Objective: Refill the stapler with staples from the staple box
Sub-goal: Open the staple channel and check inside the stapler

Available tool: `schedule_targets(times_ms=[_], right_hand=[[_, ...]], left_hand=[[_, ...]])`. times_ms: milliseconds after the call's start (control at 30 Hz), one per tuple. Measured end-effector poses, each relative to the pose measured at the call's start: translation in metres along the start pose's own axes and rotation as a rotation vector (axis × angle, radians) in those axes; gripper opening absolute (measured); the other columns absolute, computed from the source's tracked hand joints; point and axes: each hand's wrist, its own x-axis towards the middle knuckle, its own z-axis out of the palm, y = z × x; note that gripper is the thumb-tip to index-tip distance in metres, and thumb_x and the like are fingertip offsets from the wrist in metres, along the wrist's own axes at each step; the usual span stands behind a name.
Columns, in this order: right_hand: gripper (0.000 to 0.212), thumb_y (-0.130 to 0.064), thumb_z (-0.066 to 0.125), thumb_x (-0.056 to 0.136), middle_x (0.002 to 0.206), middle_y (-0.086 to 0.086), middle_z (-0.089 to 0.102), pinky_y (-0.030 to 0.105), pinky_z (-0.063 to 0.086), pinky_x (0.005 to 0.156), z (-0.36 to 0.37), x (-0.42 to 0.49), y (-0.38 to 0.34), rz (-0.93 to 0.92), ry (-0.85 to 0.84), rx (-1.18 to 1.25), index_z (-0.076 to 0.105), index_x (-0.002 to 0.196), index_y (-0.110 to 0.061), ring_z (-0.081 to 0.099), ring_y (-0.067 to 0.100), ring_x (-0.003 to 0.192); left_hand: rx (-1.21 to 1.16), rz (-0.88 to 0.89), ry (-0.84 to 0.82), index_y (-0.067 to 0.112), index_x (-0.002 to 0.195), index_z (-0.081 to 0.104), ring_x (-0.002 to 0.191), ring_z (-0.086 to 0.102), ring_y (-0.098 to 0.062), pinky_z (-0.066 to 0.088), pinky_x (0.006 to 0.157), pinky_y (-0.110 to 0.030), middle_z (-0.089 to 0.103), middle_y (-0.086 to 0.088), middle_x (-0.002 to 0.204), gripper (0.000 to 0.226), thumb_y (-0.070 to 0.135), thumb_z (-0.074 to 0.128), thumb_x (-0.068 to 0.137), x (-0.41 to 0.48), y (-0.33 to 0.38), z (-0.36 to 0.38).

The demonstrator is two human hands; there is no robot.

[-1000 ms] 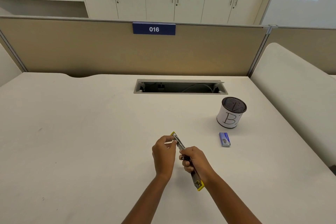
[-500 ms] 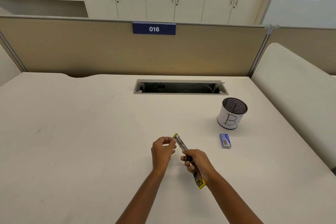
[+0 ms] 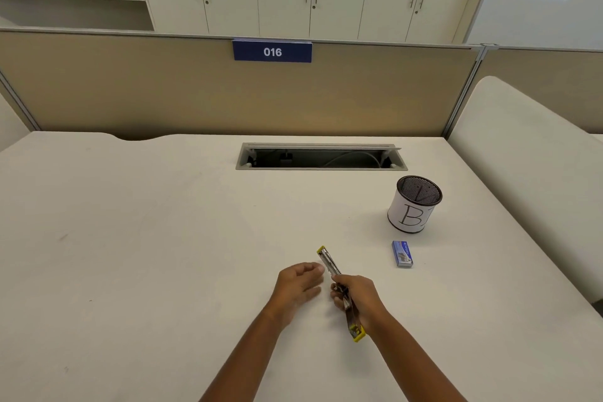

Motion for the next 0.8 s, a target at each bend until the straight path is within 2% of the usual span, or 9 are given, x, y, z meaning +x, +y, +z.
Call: schedule_targets(times_ms=[67, 133, 267, 367, 433, 533, 667, 733, 800], right_hand=[[0.019, 0.004, 0.055, 0.085, 0.056, 0.011, 0.048, 0.015, 0.044, 0.032, 0.004, 0.001, -0.002, -0.027, -0.009, -0.022, 0.058, 0.066, 0.003, 0.049, 0.011, 0.032], [0.02, 0.003, 0.056, 0.085, 0.052, 0.01, 0.054, 0.016, 0.046, 0.034, 0.008, 0.001, -0.001, -0.056, -0.031, -0.08, 0.062, 0.066, 0.004, 0.053, 0.011, 0.035], [0.036, 0.001, 0.052, 0.086, 0.046, 0.008, 0.052, 0.015, 0.044, 0.035, 0.012, 0.002, 0.004, -0.142, -0.035, -0.251, 0.055, 0.05, -0.002, 0.052, 0.007, 0.034], [0.017, -0.008, 0.059, 0.085, 0.073, 0.02, 0.063, 0.035, 0.059, 0.067, 0.015, 0.002, 0.006, -0.196, 0.018, -0.346, 0.062, 0.08, 0.008, 0.066, 0.024, 0.066], [0.023, -0.015, 0.064, 0.083, 0.086, 0.02, 0.067, 0.041, 0.057, 0.08, 0.016, 0.004, 0.006, -0.229, 0.062, -0.419, 0.063, 0.091, 0.007, 0.066, 0.03, 0.081], [0.023, -0.02, 0.064, 0.083, 0.088, 0.014, 0.069, 0.021, 0.048, 0.063, 0.018, 0.002, 0.004, -0.296, 0.093, -0.558, 0.065, 0.091, 0.001, 0.062, 0.02, 0.079], [0.02, -0.019, 0.061, 0.085, 0.094, 0.013, 0.07, 0.026, 0.046, 0.072, 0.018, 0.001, 0.006, -0.426, 0.119, -0.738, 0.065, 0.092, -0.001, 0.061, 0.019, 0.082], [0.017, -0.017, 0.06, 0.086, 0.094, 0.011, 0.068, 0.03, 0.048, 0.077, 0.018, 0.0, 0.008, -0.506, 0.12, -0.783, 0.062, 0.097, -0.004, 0.062, 0.021, 0.086], [0.016, -0.011, 0.059, 0.086, 0.092, 0.007, 0.065, 0.022, 0.049, 0.072, 0.018, -0.001, 0.008, -0.564, 0.09, -0.76, 0.06, 0.102, -0.01, 0.062, 0.018, 0.083]], left_hand=[[-0.094, -0.046, -0.066, 0.008, 0.083, 0.064, 0.075, 0.063, -0.016, 0.055, 0.07, -0.027, 0.065, -0.005, 0.078, 0.006, 0.007, 0.06, 0.087, 0.0, 0.001, 0.002], [-0.156, -0.06, -0.097, 0.004, 0.082, 0.063, 0.058, 0.064, -0.015, 0.056, 0.055, -0.024, 0.064, -0.009, 0.072, 0.009, 0.005, 0.057, 0.088, -0.002, 0.002, 0.005], [-0.239, -0.062, -0.049, -0.003, 0.085, 0.06, 0.041, 0.058, -0.013, 0.05, 0.043, -0.02, 0.058, -0.013, 0.069, 0.008, 0.0, 0.053, 0.089, -0.003, 0.002, 0.009], [-0.209, -0.036, 0.001, -0.003, 0.088, 0.061, 0.049, 0.066, -0.016, 0.057, 0.05, -0.027, 0.062, -0.015, 0.073, 0.006, 0.0, 0.056, 0.087, -0.001, 0.0, 0.007], [-0.182, -0.028, 0.042, 0.0, 0.086, 0.063, 0.055, 0.068, -0.017, 0.058, 0.059, -0.03, 0.067, -0.013, 0.071, 0.005, 0.002, 0.058, 0.087, 0.0, -0.001, 0.005], [-0.183, -0.022, 0.074, 0.004, 0.079, 0.064, 0.055, 0.068, -0.015, 0.059, 0.056, -0.028, 0.071, -0.007, 0.06, 0.009, 0.003, 0.058, 0.087, 0.001, -0.002, 0.004], [-0.111, -0.013, 0.107, 0.006, 0.075, 0.066, 0.058, 0.065, -0.013, 0.054, 0.047, -0.021, 0.067, -0.007, 0.065, 0.012, 0.003, 0.061, 0.085, 0.0, 0.002, 0.005], [-0.021, 0.008, 0.12, 0.008, 0.072, 0.066, 0.048, 0.063, -0.007, 0.049, 0.044, -0.017, 0.066, -0.001, 0.055, 0.014, 0.005, 0.061, 0.085, 0.0, 0.004, 0.004], [0.048, 0.018, 0.116, 0.008, 0.071, 0.065, 0.039, 0.058, -0.002, 0.047, 0.046, -0.017, 0.062, 0.007, 0.042, 0.015, 0.006, 0.061, 0.085, 0.0, 0.006, 0.003]])
